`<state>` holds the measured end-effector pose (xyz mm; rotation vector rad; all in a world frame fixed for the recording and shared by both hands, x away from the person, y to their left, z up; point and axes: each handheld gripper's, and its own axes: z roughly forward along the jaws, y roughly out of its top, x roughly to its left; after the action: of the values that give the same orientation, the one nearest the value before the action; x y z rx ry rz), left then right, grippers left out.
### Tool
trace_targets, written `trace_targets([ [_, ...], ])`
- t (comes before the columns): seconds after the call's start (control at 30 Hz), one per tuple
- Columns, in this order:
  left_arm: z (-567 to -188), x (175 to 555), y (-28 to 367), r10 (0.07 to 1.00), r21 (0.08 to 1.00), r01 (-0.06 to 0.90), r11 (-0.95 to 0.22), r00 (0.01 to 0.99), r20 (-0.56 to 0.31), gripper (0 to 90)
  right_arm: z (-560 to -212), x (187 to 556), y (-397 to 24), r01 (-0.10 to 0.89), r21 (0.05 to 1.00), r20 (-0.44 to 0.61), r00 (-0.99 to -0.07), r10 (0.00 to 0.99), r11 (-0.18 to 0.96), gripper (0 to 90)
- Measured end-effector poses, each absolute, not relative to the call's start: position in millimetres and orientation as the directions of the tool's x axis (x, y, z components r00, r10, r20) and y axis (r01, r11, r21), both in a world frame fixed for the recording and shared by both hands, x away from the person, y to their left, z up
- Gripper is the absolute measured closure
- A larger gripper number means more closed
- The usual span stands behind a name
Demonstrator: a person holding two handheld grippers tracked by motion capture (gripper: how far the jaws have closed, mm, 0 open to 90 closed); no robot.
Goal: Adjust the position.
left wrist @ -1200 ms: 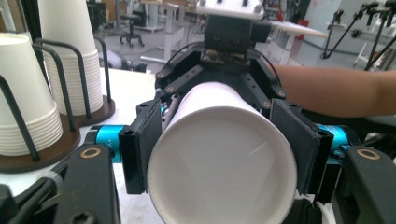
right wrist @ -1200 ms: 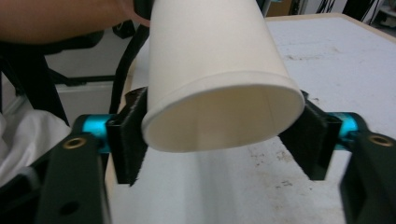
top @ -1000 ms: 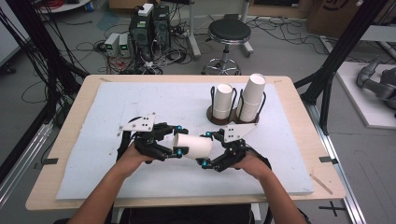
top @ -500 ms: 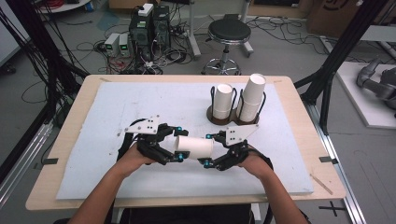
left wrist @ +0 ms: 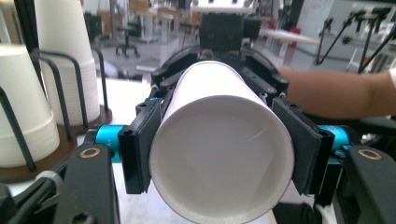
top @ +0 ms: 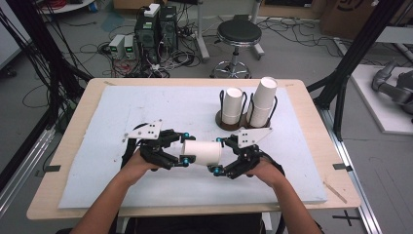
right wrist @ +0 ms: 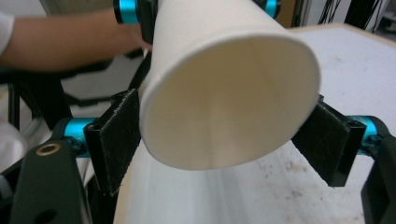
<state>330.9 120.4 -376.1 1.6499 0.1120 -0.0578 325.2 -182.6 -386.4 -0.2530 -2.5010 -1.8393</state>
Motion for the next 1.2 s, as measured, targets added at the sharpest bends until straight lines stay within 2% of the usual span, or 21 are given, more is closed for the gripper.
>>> trace_targets([
  [0.1, -377.7, 330.2, 118.2, 0.031, 0.991, 0.102, -0.087, 0.995, -0.099, 35.6, -385.1, 326.2, -184.0, 0.155, 0.958, 0.131, -0.985, 0.114, 0.242, 20.8],
  [0.17, -378.8, 330.0, 116.7, 0.033, 0.991, 0.101, -0.088, 0.995, -0.099, 35.7, -384.3, 326.1, -184.9, 0.134, 0.961, 0.110, -0.988, 0.110, 0.243, 28.9],
  [0.3, -378.9, 329.3, 115.8, 0.052, 0.989, 0.097, -0.109, 0.994, -0.092, 35.3, -383.3, 325.9, -186.3, 0.105, 0.962, 0.080, -0.991, 0.108, 0.251, 31.5],
  [0.37, -378.3, 327.8, 113.2, 0.096, 0.984, 0.090, -0.154, 0.992, -0.076, 31.8, -383.0, 326.2, -186.9, 0.085, 0.960, 0.056, -0.992, 0.115, 0.267, 32.5],
  [0.43, -377.9, 328.0, 112.3, 0.103, 0.981, 0.101, -0.167, 0.991, -0.084, 23.9, -383.0, 326.8, -188.0, 0.076, 0.954, 0.039, -0.991, 0.129, 0.291, 33.8],
  [0.5, -378.5, 327.5, 111.0, 0.098, 0.981, 0.088, -0.175, 0.993, -0.072, 24.1, -383.3, 327.5, -188.7, 0.074, 0.950, 0.037, -0.991, 0.127, 0.303, 34.7],
  [0.63, -381.5, 329.4, 110.6, 0.078, 0.976, 0.080, -0.203, 0.995, -0.065, 35.3, -382.6, 329.1, -188.7, 0.075, 0.946, 0.043, -0.994, 0.105, 0.316, 35.9],
  [0.73, -382.7, 331.0, 110.0, 0.064, 0.979, 0.090, -0.185, 0.995, -0.080, 37.2, -382.5, 330.7, -190.2, 0.089, 0.949, 0.063, -0.993, 0.095, 0.302, 36.2],
  [0.83, -381.9, 331.7, 110.4, 0.056, 0.984, 0.088, -0.154, 0.995, -0.080, 37.2, -381.9, 332.0, -192.3, 0.132, 0.954, 0.108, -0.989, 0.101, 0.270, 29.7],
  [0.9, -380.7, 331.5, 111.9, 0.061, 0.987, 0.082, -0.139, 0.995, -0.074, 37.1, -380.7, 330.8, -192.4, 0.136, 0.961, 0.111, -0.987, 0.116, 0.239, 19.4],
  [0.93, -379.7, 331.4, 113.2, 0.065, 0.988, 0.078, -0.130, 0.995, -0.070, 37.1, -380.6, 331.0, -192.2, 0.141, 0.962, 0.115, -0.986, 0.119, 0.233, 18.4],
  [1.1, -378.5, 329.4, 115.2, 0.062, 0.992, 0.075, -0.105, 0.996, -0.069, 37.1, -380.6, 329.3, -190.5, 0.142, 0.960, 0.112, -0.984, 0.135, 0.242, 18.5],
  [1.13, -379.6, 328.3, 114.3, 0.059, 0.991, 0.077, -0.112, 0.996, -0.071, 37.0, -380.3, 328.7, -190.0, 0.134, 0.960, 0.105, -0.986, 0.130, 0.245, 20.0],
  [1.2, -382.1, 327.8, 112.9, 0.065, 0.988, 0.080, -0.131, 0.995, -0.072, 37.0, -379.1, 327.6, -189.7, 0.112, 0.962, 0.085, -0.989, 0.117, 0.249, 29.3],
])
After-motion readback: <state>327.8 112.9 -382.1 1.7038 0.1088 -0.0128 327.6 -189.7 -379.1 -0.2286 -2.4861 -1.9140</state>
